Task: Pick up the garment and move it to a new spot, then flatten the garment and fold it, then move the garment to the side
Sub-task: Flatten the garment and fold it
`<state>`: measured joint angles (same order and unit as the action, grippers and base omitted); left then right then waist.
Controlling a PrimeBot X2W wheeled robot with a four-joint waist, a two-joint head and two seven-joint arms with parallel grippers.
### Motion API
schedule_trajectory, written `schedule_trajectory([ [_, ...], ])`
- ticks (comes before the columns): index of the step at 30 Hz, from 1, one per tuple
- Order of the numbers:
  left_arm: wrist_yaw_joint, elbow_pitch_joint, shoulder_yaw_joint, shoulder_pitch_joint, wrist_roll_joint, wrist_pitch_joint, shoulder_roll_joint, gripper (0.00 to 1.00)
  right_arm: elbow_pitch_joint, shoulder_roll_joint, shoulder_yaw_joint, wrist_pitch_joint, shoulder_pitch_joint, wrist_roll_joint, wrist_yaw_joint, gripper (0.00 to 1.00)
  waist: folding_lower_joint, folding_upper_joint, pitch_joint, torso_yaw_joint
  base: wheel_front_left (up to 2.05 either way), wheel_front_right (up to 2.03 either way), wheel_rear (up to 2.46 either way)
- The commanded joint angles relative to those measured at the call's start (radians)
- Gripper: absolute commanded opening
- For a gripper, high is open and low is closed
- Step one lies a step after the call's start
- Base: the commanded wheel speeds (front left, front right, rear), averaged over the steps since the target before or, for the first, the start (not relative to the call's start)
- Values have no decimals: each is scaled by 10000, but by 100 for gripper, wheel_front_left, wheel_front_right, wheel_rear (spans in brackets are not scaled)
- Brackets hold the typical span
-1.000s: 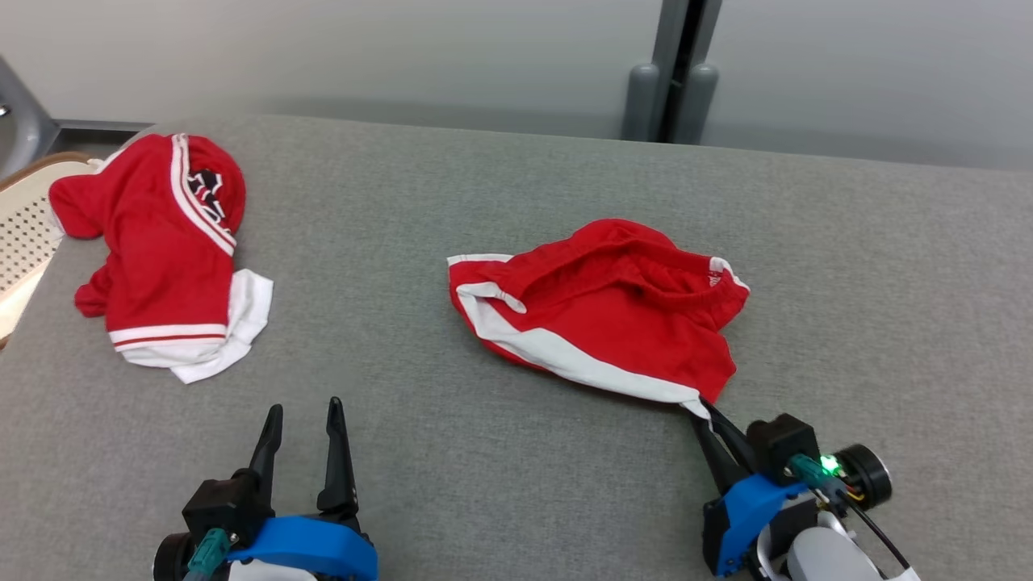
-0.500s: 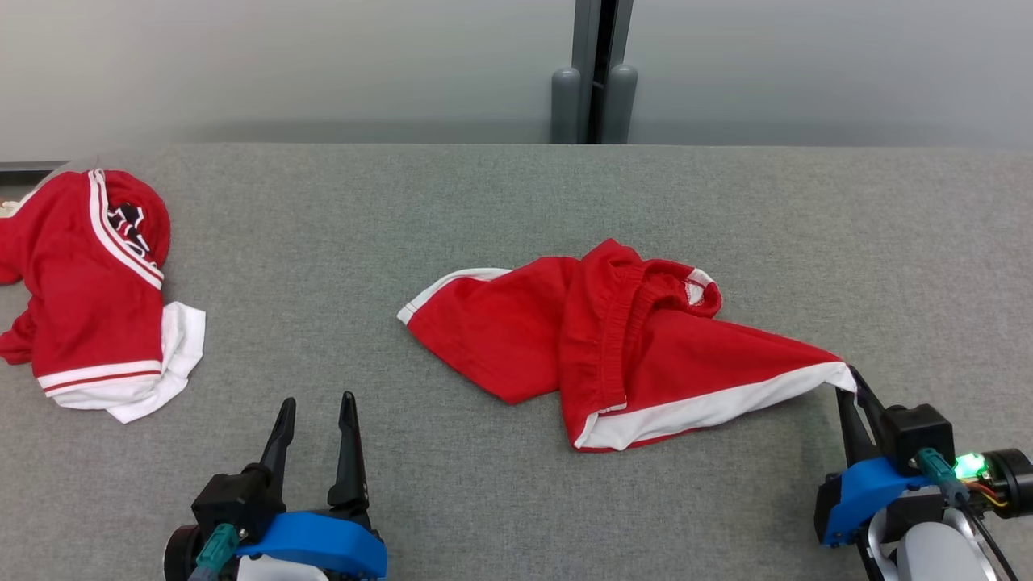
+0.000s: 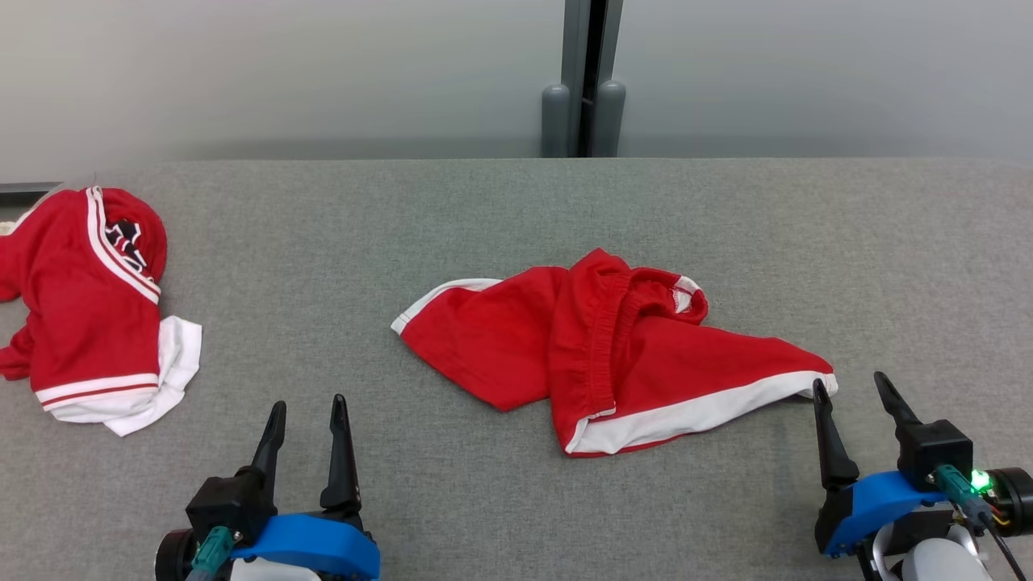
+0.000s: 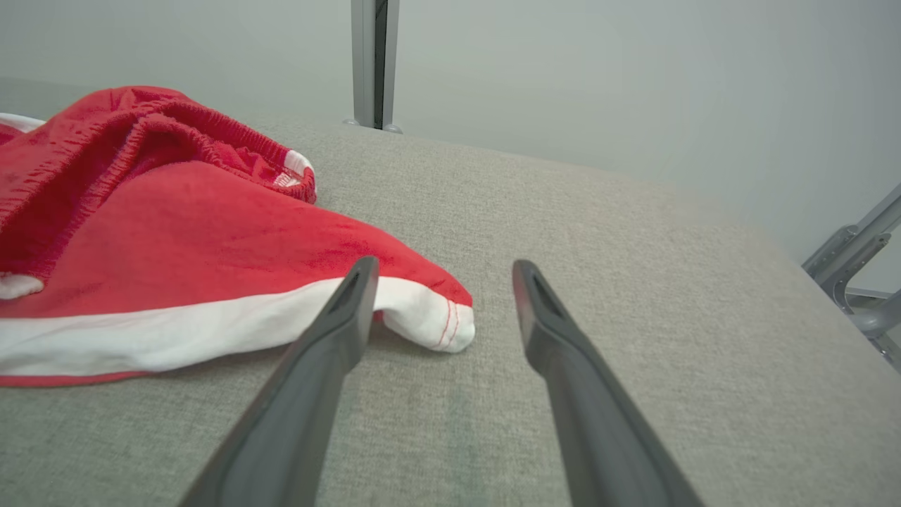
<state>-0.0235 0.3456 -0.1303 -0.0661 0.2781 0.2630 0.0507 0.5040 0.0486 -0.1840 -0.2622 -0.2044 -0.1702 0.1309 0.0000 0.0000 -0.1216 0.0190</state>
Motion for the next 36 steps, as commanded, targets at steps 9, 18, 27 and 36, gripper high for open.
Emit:
schedule_trajectory([
  [9, -286, -293, -520, -82, -373, 27, -9, 100, -1474, 30, 319, -41, 497, 1215, -1, 100, 0, 0, 431, 365, 0, 0, 0],
  [18, -1022, 730, -3749, -1577, -1459, -995, 3, 100, -2131, 31, 1014, -39, 496, 1763, -1, 100, 0, 0, 428, 838, 0, 0, 0],
  [27, -1068, 2613, -6985, -4433, -288, -3200, 295, 100, -2068, 28, 1127, -40, 288, 1909, -1, 100, 0, 0, -139, 1749, 0, 0, 0],
  [36, -1070, 3664, -7750, -5624, -100, -4332, 653, 100, -2019, 30, 904, -40, 289, 1966, -1, 100, 0, 0, -383, 1891, 0, 0, 0],
])
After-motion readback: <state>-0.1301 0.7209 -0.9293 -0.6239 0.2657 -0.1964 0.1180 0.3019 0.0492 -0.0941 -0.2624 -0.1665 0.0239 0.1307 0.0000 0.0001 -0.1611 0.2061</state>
